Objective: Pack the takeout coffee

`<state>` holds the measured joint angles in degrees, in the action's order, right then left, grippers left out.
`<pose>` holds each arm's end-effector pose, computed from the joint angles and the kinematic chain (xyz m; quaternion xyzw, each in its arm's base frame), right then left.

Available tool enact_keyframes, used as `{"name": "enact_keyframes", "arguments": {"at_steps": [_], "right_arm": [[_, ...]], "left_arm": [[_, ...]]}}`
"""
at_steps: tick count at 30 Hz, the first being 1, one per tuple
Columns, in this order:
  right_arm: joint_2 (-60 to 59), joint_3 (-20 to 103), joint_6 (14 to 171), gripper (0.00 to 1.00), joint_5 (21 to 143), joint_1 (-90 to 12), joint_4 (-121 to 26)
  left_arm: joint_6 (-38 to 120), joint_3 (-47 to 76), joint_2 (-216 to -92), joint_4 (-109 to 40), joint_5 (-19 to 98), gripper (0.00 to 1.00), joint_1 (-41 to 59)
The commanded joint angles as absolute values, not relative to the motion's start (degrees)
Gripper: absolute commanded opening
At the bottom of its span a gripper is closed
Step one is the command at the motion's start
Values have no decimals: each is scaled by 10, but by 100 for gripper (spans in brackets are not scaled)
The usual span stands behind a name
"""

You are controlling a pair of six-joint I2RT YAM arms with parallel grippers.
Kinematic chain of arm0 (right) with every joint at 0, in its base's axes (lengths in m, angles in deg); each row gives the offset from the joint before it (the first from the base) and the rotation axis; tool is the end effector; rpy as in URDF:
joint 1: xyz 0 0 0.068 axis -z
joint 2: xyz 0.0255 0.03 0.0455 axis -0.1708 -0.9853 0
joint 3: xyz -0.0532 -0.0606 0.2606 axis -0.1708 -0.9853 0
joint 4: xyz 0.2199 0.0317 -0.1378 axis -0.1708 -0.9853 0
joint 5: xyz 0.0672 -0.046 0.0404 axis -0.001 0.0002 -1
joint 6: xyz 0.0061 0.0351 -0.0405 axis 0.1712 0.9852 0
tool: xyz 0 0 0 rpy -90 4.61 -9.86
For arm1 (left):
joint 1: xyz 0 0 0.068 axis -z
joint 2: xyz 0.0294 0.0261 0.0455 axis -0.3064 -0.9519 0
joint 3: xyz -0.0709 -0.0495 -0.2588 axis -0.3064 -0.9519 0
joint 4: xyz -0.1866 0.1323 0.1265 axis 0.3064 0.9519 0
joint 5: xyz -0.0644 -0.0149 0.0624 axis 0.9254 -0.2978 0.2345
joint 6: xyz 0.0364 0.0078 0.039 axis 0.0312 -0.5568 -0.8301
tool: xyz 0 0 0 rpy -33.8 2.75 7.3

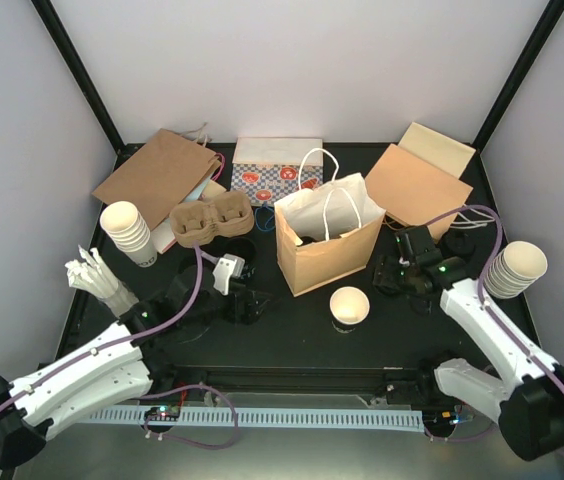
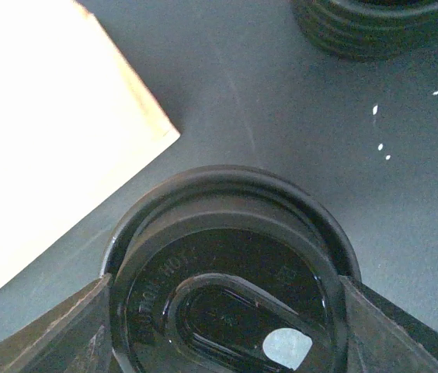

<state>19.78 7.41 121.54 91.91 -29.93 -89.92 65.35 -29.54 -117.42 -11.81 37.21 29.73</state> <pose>0.1819 0.0653 0.2209 0.1392 0.9618 0.0963 0.2152 0.1048 -0.1201 0.2348 0.1161 0.8644 -0.3566 0.3351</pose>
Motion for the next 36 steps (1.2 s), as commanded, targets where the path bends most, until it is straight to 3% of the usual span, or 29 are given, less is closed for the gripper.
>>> {"name": "enact_keyframes", "arguments": {"at_steps": [1,9,22,26,36], "right_arm": [[252,95,1223,72,882,-322,-970],[295,141,1270,72,913,-449,-1038],[309,173,1261,70,912,-481,-1063],[294,171,1263,69,917,-511,-1064],[270,152,1267,69,912,-552,-1031]], "left_arm": [[674,-300,-1203,-165,437,99,295],[721,-333,-1252,-263,476,99,320],[758,-335,-1352,-384,485,95,368],[760,-323,-1392,-408,486,91,381],[762,-284,-1478,-453,507,66,397]]}}
